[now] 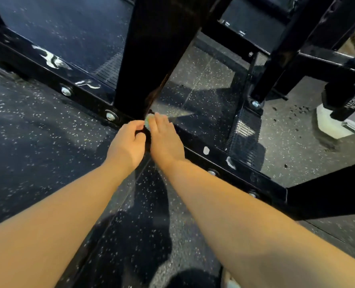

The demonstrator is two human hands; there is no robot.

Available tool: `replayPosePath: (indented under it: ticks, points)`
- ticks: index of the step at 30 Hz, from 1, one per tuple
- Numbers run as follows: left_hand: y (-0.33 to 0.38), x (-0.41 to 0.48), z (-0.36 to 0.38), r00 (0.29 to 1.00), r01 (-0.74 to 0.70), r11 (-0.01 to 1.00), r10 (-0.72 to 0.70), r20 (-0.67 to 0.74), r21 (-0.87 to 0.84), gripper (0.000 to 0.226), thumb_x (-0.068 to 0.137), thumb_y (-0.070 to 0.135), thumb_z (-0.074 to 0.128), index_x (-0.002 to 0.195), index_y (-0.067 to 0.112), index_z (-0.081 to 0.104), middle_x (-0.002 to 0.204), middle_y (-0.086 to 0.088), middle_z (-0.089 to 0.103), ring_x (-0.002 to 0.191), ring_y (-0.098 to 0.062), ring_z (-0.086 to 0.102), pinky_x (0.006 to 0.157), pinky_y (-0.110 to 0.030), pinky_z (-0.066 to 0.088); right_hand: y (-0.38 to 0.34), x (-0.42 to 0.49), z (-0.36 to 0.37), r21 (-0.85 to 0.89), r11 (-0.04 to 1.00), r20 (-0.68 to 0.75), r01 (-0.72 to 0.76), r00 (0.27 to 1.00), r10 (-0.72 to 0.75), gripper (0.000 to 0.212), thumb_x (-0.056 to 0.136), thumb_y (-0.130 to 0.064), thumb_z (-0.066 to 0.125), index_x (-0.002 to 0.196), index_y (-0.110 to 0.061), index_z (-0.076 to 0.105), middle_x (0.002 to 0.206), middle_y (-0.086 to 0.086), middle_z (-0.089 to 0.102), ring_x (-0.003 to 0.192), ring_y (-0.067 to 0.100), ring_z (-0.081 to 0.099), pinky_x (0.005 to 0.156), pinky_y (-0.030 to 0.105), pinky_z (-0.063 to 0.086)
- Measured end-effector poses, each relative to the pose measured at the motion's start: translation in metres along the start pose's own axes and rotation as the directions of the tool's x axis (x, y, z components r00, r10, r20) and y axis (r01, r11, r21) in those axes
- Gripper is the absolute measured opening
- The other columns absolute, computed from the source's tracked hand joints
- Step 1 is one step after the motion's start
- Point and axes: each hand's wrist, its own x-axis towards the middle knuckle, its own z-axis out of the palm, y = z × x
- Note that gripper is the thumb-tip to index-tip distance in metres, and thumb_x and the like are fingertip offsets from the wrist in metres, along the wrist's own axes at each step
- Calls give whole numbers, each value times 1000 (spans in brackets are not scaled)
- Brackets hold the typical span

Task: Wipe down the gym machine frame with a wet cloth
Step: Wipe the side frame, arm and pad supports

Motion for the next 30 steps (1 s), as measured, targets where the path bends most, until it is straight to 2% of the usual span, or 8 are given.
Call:
replayPosePath:
  ticks: [3,6,11,15,19,25,28,30]
  points:
    - [19,-10,11,994,-82,984,70,83,160,43,96,9,38,139,14,42,141,-5,43,127,-23,43,108,-36,34,33,-29,-24,-26,996,194,87,978,-80,58,98,-2,36,151,-9,13,158,8,11,145,24,13,116,33,20]
    - [36,-19,33,960,-204,926,127,248,319,46,98,14,38,144,12,34,152,-4,30,140,-20,27,114,-32,23,77,-81,-50,166,986,336,-25,941,-33,58,96,-2,42,148,-20,25,156,3,21,140,24,27,111,38,29]
    - [51,-23,72,919,-307,777,92,384,550,56,101,23,31,151,14,8,159,-2,0,146,-21,-5,118,-34,4,171,-156,-78,336,873,-19,-354,924,383,45,99,-8,41,144,-6,36,145,9,39,133,20,37,107,17,20]
    - [43,-23,81,922,-320,669,57,384,670,59,101,26,32,151,14,3,159,0,-5,146,-21,-7,117,-31,1,197,-162,-30,251,822,63,-512,856,513,49,102,-19,36,147,-3,27,154,14,27,143,24,22,116,26,11]
    - [40,-16,81,918,-347,577,47,394,740,62,100,30,31,151,13,0,159,0,-6,146,-18,-5,119,-32,5,146,-112,-1,162,943,-85,-290,948,306,57,98,-38,31,145,-7,33,149,15,36,137,30,32,115,38,19]
    - [38,-14,67,920,-331,731,110,377,596,63,95,13,41,151,18,12,158,6,11,145,-11,10,117,-25,11,107,-63,-4,75,995,-15,67,998,-66,56,96,-17,51,147,-7,31,152,18,30,139,34,29,116,38,17]
    - [38,-13,64,912,-363,695,126,391,621,61,96,15,39,151,14,13,158,4,10,145,-12,10,116,-23,8,154,-108,-6,70,997,-45,35,998,-32,58,81,-6,66,136,-7,46,140,16,48,128,34,46,110,38,25]
    - [38,-11,63,905,-383,660,128,405,646,59,98,18,37,151,15,12,159,6,7,145,-11,7,114,-20,5,193,-145,-4,44,996,-45,-81,996,83,50,87,-14,57,136,-7,46,139,16,49,126,35,49,110,43,27]
